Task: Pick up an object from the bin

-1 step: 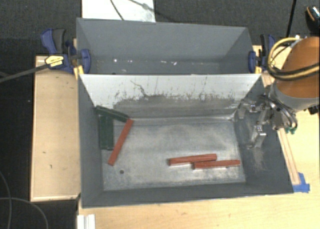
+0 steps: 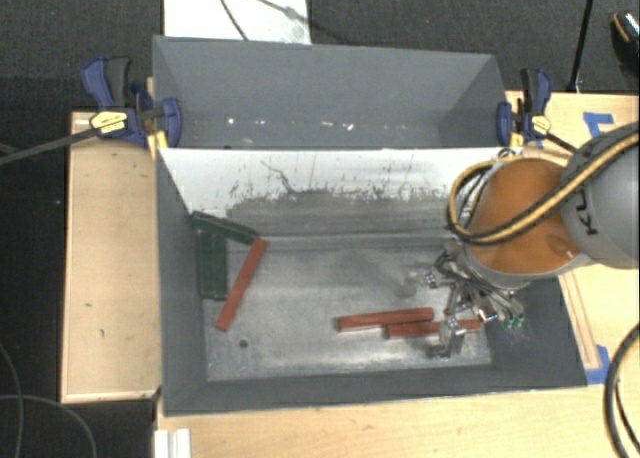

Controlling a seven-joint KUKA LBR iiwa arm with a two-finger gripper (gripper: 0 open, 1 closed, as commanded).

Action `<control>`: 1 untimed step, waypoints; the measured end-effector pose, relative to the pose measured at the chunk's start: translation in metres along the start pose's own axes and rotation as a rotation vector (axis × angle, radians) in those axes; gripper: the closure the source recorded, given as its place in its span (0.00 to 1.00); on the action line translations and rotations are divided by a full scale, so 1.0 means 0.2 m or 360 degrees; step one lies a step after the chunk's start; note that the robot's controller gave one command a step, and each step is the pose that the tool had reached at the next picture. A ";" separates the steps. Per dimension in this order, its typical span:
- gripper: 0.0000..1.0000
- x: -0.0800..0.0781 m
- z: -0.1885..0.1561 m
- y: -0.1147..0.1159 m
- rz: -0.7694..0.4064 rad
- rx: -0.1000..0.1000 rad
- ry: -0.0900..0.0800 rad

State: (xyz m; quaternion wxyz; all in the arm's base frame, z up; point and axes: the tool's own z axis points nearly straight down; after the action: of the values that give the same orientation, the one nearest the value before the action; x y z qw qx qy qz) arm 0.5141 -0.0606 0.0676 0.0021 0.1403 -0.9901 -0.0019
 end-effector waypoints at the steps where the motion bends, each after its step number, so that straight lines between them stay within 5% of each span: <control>1: 1.00 -0.01 -0.02 -0.02 0.0000 0.0007 -0.0008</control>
Offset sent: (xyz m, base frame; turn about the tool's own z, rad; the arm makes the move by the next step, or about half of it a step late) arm 0.0000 0.0000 0.0000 0.0000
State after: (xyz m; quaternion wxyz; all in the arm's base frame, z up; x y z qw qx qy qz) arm 0.5160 -0.0633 0.0707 -0.0005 0.1403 -0.9901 -0.0001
